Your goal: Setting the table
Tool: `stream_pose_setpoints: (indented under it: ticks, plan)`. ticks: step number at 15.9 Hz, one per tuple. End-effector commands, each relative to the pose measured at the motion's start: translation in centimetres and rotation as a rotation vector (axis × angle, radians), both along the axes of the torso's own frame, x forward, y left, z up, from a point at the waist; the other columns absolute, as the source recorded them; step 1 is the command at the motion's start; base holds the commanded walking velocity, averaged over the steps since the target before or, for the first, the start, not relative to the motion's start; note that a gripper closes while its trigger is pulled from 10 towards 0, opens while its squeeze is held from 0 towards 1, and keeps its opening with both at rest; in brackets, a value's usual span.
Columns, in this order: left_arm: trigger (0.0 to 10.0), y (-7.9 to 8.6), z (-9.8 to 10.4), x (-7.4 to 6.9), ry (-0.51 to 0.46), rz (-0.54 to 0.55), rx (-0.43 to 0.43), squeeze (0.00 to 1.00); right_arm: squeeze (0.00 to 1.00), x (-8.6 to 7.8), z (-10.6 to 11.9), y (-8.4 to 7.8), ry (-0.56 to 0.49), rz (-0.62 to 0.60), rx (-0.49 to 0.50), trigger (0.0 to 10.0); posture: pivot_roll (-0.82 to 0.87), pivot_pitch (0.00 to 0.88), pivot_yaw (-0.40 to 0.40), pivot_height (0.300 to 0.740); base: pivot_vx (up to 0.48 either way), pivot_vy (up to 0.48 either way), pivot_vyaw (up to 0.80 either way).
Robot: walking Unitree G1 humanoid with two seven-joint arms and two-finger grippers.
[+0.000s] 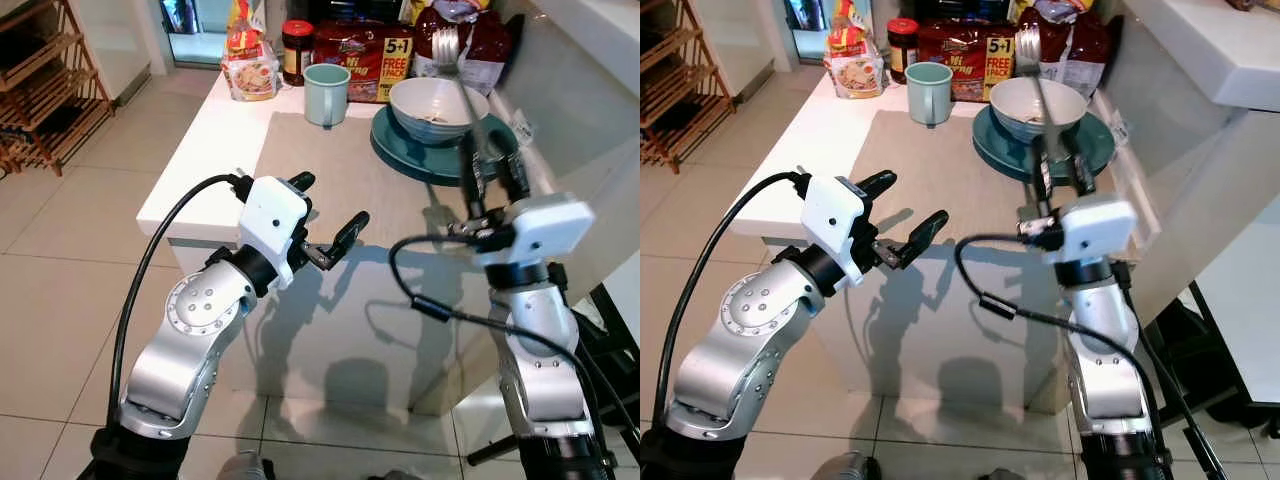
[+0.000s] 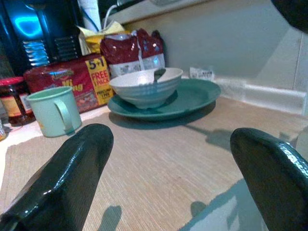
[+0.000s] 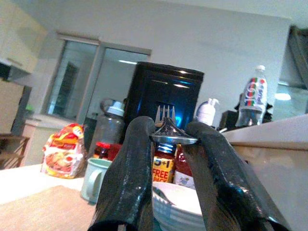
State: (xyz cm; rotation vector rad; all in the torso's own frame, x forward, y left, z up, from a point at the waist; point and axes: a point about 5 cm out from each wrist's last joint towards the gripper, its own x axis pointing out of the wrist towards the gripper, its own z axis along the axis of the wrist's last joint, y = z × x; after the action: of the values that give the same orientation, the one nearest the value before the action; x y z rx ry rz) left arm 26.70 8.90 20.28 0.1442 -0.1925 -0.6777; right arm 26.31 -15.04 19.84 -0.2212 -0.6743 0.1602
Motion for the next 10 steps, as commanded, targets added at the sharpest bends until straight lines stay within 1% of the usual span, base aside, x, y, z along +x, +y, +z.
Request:
stream_pose_setpoints:
  ticks: [1, 2, 3, 4, 5, 6, 7, 8, 9, 10]
  plan:
    - [10.0, 0.0, 0.4, 0.3, -0.021, 0.010, 0.000, 0.00, 0.00, -0.4, 0.3, 0.1, -0.032, 0.003, -0.036, 0.0, 0.10, 0.007, -0.015, 0.740, 0.000, 0.000, 0.00]
    - [10.0, 0.1, 0.5, 0.3, -0.024, 0.019, -0.003, 0.00, 0.00, -0.4, 0.1, 0.0, -0.029, -0.002, -0.045, 0.6, 0.10, 0.005, -0.020, 0.740, 0.000, 0.000, 0.00]
    - [10.0, 0.2, 0.6, 0.4, -0.027, 0.027, -0.008, 0.00, 0.00, -0.4, 0.1, -0.1, -0.025, -0.006, -0.052, 1.5, 0.10, 0.006, -0.022, 0.740, 0.000, 0.000, 0.00]
    - [10.0, 0.4, 0.8, 0.5, -0.020, 0.040, -0.040, 0.00, 0.00, -0.3, 0.1, -0.1, -0.025, -0.007, -0.073, 2.7, 0.10, 0.006, -0.024, 0.740, 0.000, 0.000, 0.00]
    - [10.0, 0.9, 1.4, 1.1, 0.029, 0.089, -0.172, 0.00, 0.00, -0.2, -0.1, -0.1, -0.036, -0.010, -0.138, 10.0, 0.10, 0.005, -0.025, 0.740, 0.000, 0.000, 0.00]
    - [10.0, 1.6, 2.3, 2.2, 0.141, 0.140, -0.402, 0.00, 0.00, -0.1, -0.3, -0.3, -0.050, -0.015, -0.220, 10.0, 0.10, 0.005, -0.032, 0.740, 0.000, 0.000, 0.00]
    - [10.0, 1.8, 2.8, 2.7, 0.193, 0.135, -0.520, 1.00, 0.00, 0.0, -0.4, -0.5, -0.053, -0.016, -0.257, 10.0, 0.10, 0.003, -0.038, 0.740, 0.000, 0.000, 0.00]
    - [10.0, 2.0, 3.2, 3.7, 0.293, 0.128, -0.631, 1.00, 0.00, 0.2, -0.6, -0.7, -0.060, -0.012, -0.313, 10.0, 0.10, 0.003, -0.039, 0.740, 0.000, 0.000, 0.00]
    - [10.0, 1.5, 3.8, 4.2, 0.340, 0.073, -0.659, 1.00, 0.00, 0.3, -0.6, -0.7, -0.085, 0.004, -0.400, 10.0, 0.10, 0.001, -0.036, 0.740, 0.000, 0.000, 0.00]
    - [10.0, 1.0, 4.2, 4.5, 0.395, 0.033, -0.718, 1.00, 0.00, 0.3, -0.7, -0.6, -0.102, 0.024, -0.468, 10.0, 0.10, 0.001, -0.035, 0.740, 0.000, 0.000, 0.00]
